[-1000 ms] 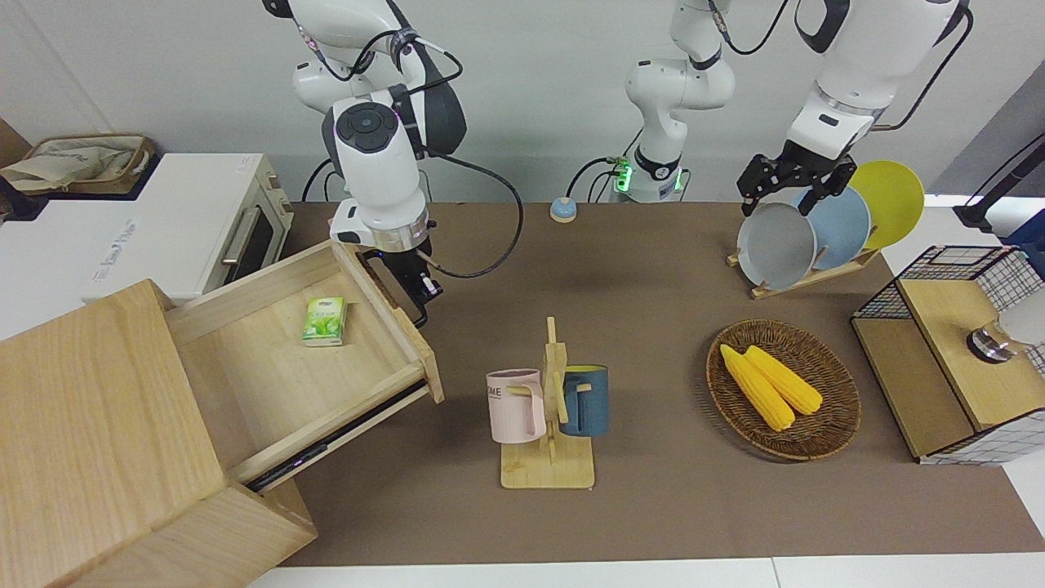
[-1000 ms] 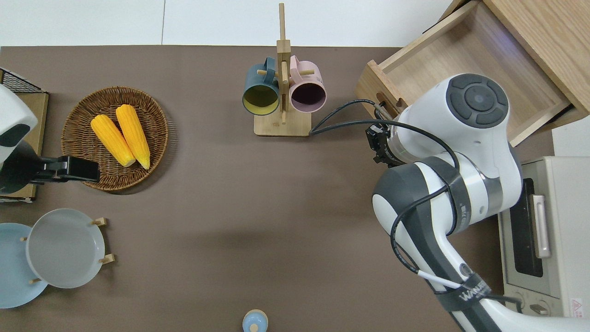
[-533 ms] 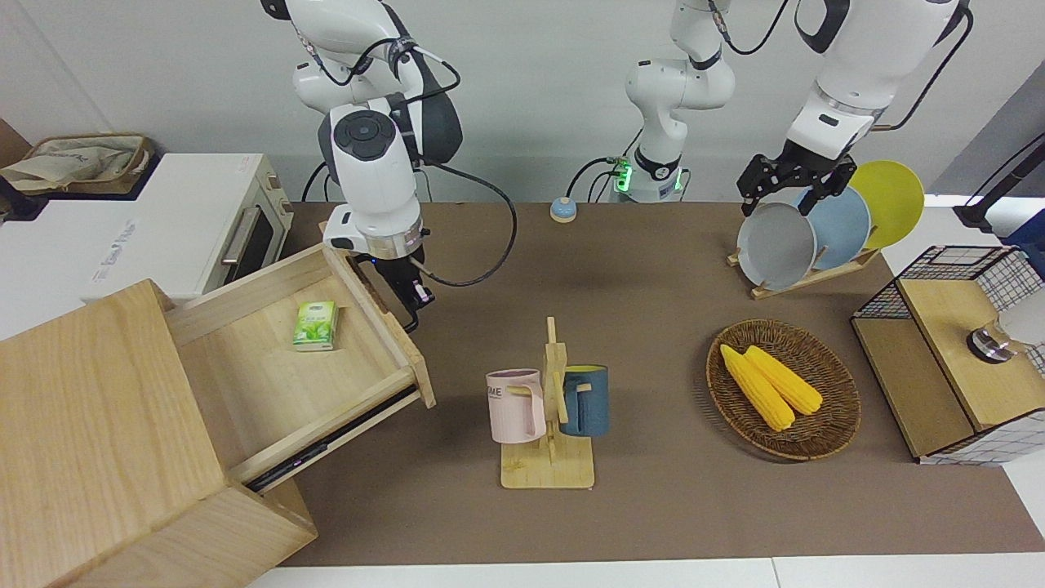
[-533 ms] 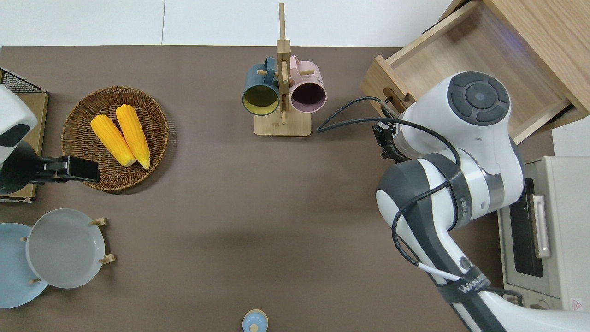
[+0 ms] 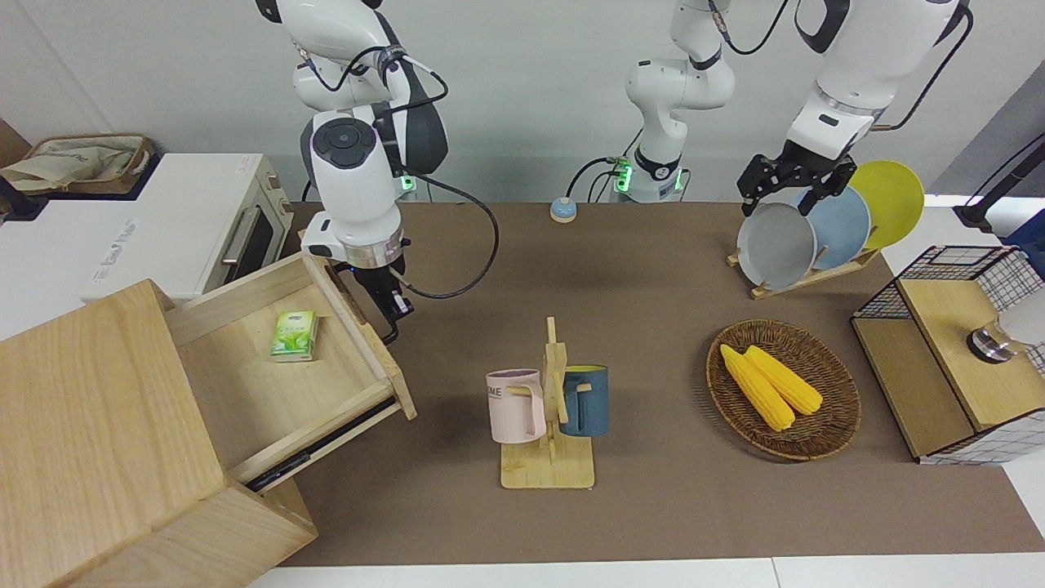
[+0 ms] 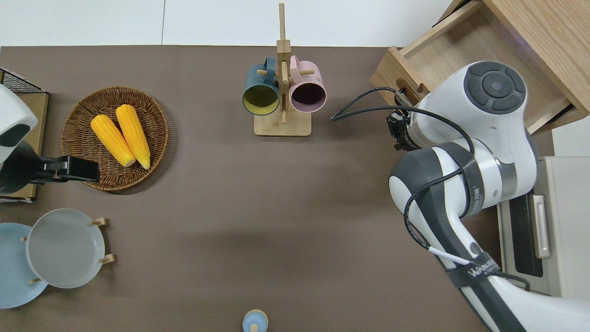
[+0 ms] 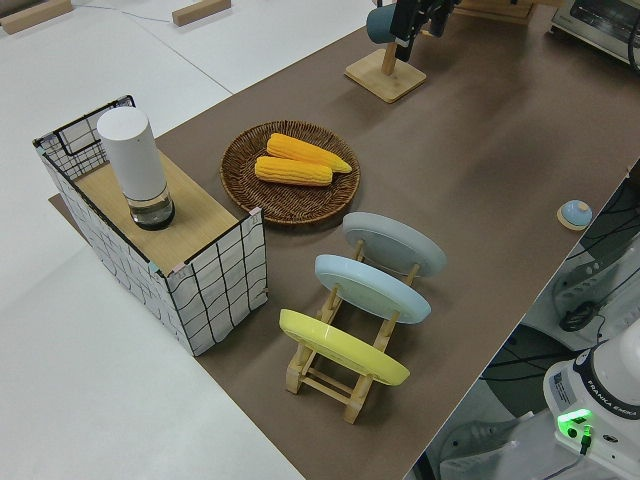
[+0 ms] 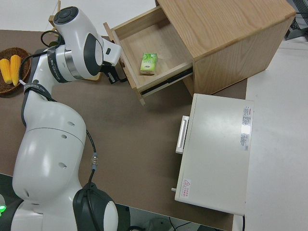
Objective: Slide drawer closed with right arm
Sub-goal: 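Push the drawer front away from the robot with the right gripper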
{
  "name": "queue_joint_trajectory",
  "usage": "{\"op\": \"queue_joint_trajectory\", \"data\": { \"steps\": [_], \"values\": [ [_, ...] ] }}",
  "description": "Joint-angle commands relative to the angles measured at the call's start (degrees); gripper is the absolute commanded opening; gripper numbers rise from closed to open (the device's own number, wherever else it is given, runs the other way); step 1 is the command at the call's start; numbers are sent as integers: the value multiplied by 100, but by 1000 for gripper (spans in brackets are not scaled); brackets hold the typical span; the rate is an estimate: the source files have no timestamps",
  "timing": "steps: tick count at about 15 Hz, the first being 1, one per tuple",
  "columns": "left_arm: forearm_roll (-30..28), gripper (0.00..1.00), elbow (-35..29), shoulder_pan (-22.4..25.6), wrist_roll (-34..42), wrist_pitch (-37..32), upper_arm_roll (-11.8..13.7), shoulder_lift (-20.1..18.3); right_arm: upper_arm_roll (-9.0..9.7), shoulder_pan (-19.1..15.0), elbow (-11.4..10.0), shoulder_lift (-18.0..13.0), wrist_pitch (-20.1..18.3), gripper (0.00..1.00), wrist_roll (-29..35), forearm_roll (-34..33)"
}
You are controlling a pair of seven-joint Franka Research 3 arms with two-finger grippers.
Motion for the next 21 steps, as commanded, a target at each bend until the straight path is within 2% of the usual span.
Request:
{"op": "queue_joint_trajectory", "data": {
  "steps": [1,3,7,12,21],
  "values": [
    [73,995,12,-21,8,-82,21,-48,11,-230,263,211,59,0,-317,-81],
    [73,995,12,-21,8,-82,12,-48,11,-300,394,281,15,0,-431,-81],
    [73,995,12,-21,8,-82,21,-48,3,-467,439,334,50,0,-660,-81],
    [73,995,12,-21,8,-82,21,-48,3,-731,746,518,15,0,-915,-81],
    [73,995,12,-21,8,-82,21,-48,11,-1223,1106,747,59,0,-1468,-81]
  ]
}}
